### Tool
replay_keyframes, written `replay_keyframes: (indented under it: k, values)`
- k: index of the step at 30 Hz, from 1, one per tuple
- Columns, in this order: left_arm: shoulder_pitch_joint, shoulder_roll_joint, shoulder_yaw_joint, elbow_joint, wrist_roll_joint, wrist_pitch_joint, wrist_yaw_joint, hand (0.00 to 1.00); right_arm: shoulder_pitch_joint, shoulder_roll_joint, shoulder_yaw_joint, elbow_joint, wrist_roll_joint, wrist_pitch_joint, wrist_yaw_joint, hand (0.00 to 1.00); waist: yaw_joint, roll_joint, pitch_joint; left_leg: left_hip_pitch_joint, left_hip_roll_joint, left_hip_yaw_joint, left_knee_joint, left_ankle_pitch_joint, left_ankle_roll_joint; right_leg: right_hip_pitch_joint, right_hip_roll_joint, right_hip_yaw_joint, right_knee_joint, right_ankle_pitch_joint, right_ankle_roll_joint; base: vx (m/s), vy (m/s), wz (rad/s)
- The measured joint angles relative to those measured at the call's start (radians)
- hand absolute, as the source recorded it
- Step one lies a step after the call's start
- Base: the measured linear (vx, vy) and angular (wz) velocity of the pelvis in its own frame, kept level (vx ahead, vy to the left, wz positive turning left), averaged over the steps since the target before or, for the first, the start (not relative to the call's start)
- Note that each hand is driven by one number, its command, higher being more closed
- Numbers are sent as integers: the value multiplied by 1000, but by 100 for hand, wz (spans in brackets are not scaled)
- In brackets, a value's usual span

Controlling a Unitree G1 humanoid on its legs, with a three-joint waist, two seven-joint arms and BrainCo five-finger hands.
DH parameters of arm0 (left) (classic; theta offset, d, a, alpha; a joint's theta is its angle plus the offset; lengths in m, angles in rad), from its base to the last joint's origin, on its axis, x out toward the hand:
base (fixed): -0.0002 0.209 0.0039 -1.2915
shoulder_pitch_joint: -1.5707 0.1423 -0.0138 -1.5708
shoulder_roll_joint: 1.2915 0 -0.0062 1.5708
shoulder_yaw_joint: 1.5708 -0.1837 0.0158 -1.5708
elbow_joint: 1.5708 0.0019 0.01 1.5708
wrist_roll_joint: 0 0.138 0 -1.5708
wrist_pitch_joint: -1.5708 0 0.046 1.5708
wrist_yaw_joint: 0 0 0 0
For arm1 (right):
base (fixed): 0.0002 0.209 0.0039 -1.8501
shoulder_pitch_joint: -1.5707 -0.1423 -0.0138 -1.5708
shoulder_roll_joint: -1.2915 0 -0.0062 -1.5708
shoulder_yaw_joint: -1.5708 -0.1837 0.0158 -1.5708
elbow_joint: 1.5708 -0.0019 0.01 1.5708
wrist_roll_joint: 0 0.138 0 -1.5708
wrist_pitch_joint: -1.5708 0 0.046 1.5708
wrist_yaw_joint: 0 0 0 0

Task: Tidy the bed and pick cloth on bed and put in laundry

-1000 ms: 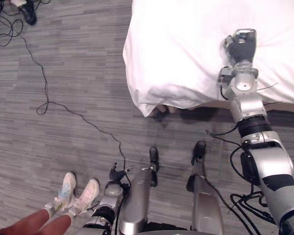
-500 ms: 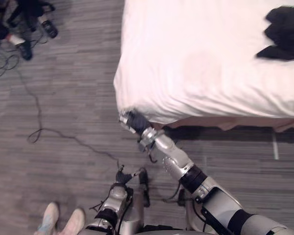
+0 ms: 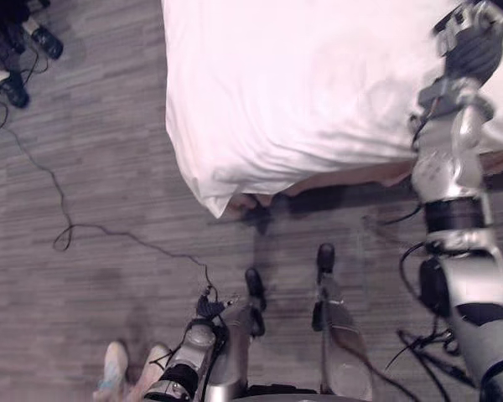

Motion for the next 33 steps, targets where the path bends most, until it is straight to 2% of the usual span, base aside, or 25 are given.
replay_keyframes:
  k: [1,2,3,4,6,11,13,14,15,16,17,18,19,20,21,22,23,28,30,33]
  values:
    - [-5,-2,-14,0,-3,-4,0,0,-15,-28,25,36,-12,10,0,100,10,11,-2,-19,1,-1,6,0,0,-19,0,0,6,0,0,-59,-4,19]
    - [-21,-8,-36,4,-14,-9,0,0,-47,-80,82,110,-51,34,7,100,20,40,0,-57,1,-12,22,0,0,-48,-2,-7,14,0,0,-51,0,18]
    - [-33,-14,-53,7,-28,-11,1,0,-63,-116,100,135,-87,24,9,100,36,55,-2,-87,2,-14,31,0,1,-80,-4,-7,31,4,-5,-45,5,20]
    - [-40,-16,-58,10,-36,-12,1,0,-79,-132,100,137,-107,22,11,100,37,62,-2,-102,1,-15,34,0,1,-97,-5,-7,40,3,-5,-55,11,9]
    - [-51,-28,-55,9,-51,-11,2,0,-123,-182,100,152,-147,30,30,100,38,63,-3,-137,-2,-5,38,6,9,-149,-12,-2,73,-4,-3,-34,12,8]
    - [-45,-70,-28,-29,-64,-5,3,0,-37,-186,68,113,-171,44,27,100,34,58,-2,-139,17,20,97,-21,26,-145,-10,0,113,-38,5,-10,-4,-5]
    - [-33,-84,31,-48,-64,3,3,0,144,-126,-83,-3,-171,53,23,100,28,37,-2,-101,45,46,126,-45,21,-96,2,-5,115,-53,-1,61,-47,-18]
    - [-23,-84,72,-53,-63,16,3,0,296,-38,-205,-90,-159,59,3,100,22,9,-2,-49,62,63,132,-61,15,-48,12,-7,115,-68,-1,88,-46,-22]
    - [-11,-82,94,-62,-63,22,3,0,364,8,-249,-123,-148,67,-14,100,13,-7,-4,-23,70,74,130,-66,11,-26,16,-8,116,-76,-1,129,-56,-26]
    - [23,-79,140,-95,-62,33,2,0,560,135,-366,-194,-143,97,-55,100,-10,-54,-10,53,81,98,102,-75,0,33,24,-13,124,-101,-1,117,-42,-16]
    - [39,-78,153,-107,-62,37,2,0,654,191,-418,-220,-143,105,-74,100,-20,-75,-19,83,79,100,86,-75,-1,55,25,-12,125,-110,-4,164,-26,-11]
    - [68,-76,174,-124,-59,39,1,0,808,280,-503,-250,-144,116,-98,100,-51,-104,-34,136,72,102,52,-74,-2,94,25,-13,126,-127,3,127,8,-4]
    - [84,-75,184,-132,-54,40,1,0,861,315,-539,-255,-145,116,-107,100,-59,-115,-41,162,64,105,38,-70,-1,110,25,-11,125,-131,2,177,31,-20]
    - [117,-64,191,-133,-46,43,0,0,967,372,-627,-255,-145,115,-128,100,-90,-138,-62,220,60,126,4,-69,-2,142,26,3,125,-133,0,169,54,-43]
    - [135,-55,196,-131,-27,56,-11,0,1045,390,-679,-254,-147,113,-130,100,-113,-148,-86,255,51,136,-16,-72,-4,162,26,20,123,-136,1,154,65,-49]
    - [137,-53,203,-130,-20,61,-18,0,1077,391,-701,-254,-151,111,-130,100,-121,-151,-92,273,46,141,-27,-73,-4,173,26,29,122,-138,3,129,81,-42]
    - [137,-48,225,-126,-9,65,-22,0,1143,396,-739,-254,-159,109,-128,0,-144,-153,-111,318,39,152,-47,-74,-3,199,25,36,117,-138,4,113,84,-28]
    - [164,-9,228,-125,27,78,-43,0,1248,476,-744,-188,-236,124,-82,0,-161,-157,-201,413,27,177,-90,-75,-4,276,28,57,86,-137,6,64,58,-16]
    - [175,-9,226,-117,54,79,-57,0,1256,513,-732,-91,-276,158,-43,0,-161,-152,-236,441,27,178,-90,-81,-5,309,27,56,74,-140,11,0,0,0]
    - [161,-11,211,-63,85,90,-66,0,1256,543,-733,18,-308,186,-10,0,-166,-143,-246,457,28,191,-88,-94,-12,327,32,58,70,-146,17,-59,-15,-7]
